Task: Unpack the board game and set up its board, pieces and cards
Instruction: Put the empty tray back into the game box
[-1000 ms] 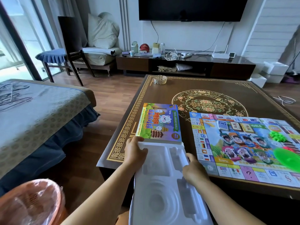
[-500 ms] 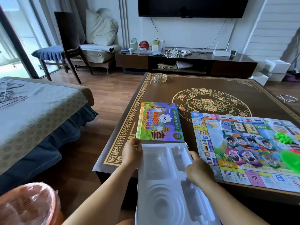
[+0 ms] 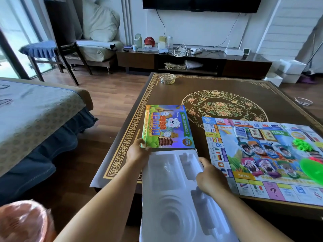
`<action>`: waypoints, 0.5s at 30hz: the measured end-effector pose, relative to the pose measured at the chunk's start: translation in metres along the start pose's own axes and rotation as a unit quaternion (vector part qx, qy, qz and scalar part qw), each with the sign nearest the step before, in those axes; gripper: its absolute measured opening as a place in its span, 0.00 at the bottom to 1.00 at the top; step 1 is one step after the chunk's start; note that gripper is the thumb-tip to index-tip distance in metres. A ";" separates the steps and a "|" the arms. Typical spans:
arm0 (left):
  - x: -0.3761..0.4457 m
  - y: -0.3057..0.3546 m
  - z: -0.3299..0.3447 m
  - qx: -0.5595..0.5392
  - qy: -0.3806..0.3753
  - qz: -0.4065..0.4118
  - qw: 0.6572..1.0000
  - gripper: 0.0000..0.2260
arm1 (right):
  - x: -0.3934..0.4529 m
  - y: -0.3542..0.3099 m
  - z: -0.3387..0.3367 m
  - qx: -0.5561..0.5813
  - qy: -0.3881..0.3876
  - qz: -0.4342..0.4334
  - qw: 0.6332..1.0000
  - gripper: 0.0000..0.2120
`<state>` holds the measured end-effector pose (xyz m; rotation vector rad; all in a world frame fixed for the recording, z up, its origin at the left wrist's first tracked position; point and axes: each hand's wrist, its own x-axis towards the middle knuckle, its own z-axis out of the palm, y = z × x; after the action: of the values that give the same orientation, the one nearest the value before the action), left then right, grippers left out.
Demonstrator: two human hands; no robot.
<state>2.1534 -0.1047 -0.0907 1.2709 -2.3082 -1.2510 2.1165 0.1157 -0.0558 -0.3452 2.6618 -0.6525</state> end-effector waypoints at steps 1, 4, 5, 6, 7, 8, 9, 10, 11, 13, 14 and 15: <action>0.003 0.000 -0.001 -0.002 0.005 0.001 1.000 0.20 | 0.002 0.000 -0.001 -0.001 -0.004 -0.002 1.000 0.25; 0.006 -0.002 -0.005 -0.006 -0.005 0.003 1.000 0.22 | 0.007 0.005 -0.004 0.005 -0.011 -0.003 1.000 0.26; 0.007 -0.003 -0.007 -0.003 -0.008 0.009 1.000 0.22 | 0.009 0.006 -0.004 0.009 -0.006 -0.001 1.000 0.26; 0.007 -0.004 -0.009 0.006 -0.011 0.018 1.000 0.22 | 0.010 0.007 -0.004 0.012 0.003 0.004 1.000 0.26; 0.009 -0.005 -0.010 0.019 -0.012 0.027 0.999 0.20 | 0.011 0.007 -0.002 0.013 0.013 0.009 1.000 0.25; 0.010 -0.006 -0.011 0.032 -0.014 0.032 0.999 0.19 | 0.013 0.007 0.001 0.011 0.023 0.016 1.000 0.26; 0.011 -0.007 -0.011 0.036 -0.016 0.036 0.999 0.18 | 0.014 0.005 0.004 0.005 0.032 0.023 0.999 0.26; 0.011 -0.007 -0.012 0.037 -0.020 0.037 0.998 0.18 | 0.014 0.003 0.006 -0.002 0.039 0.027 0.999 0.26; 0.012 -0.008 -0.012 0.037 -0.021 0.038 0.998 0.18 | 0.014 0.000 0.008 -0.009 0.044 0.025 0.999 0.27; 0.011 -0.007 -0.014 0.052 -0.022 0.045 0.997 0.19 | 0.012 -0.004 0.007 -0.021 0.046 0.013 0.999 0.27; 0.012 -0.006 -0.015 0.062 -0.023 0.050 0.997 0.19 | 0.010 -0.004 0.005 -0.029 0.044 0.005 0.999 0.26; 0.012 -0.005 -0.015 0.069 -0.025 0.057 0.996 0.19 | 0.009 -0.004 0.002 -0.040 0.041 0.000 0.998 0.26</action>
<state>2.1572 -0.1242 -0.0883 1.1427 -2.5032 -1.1159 2.1099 0.1086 -0.0585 -0.3474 2.7716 -0.5718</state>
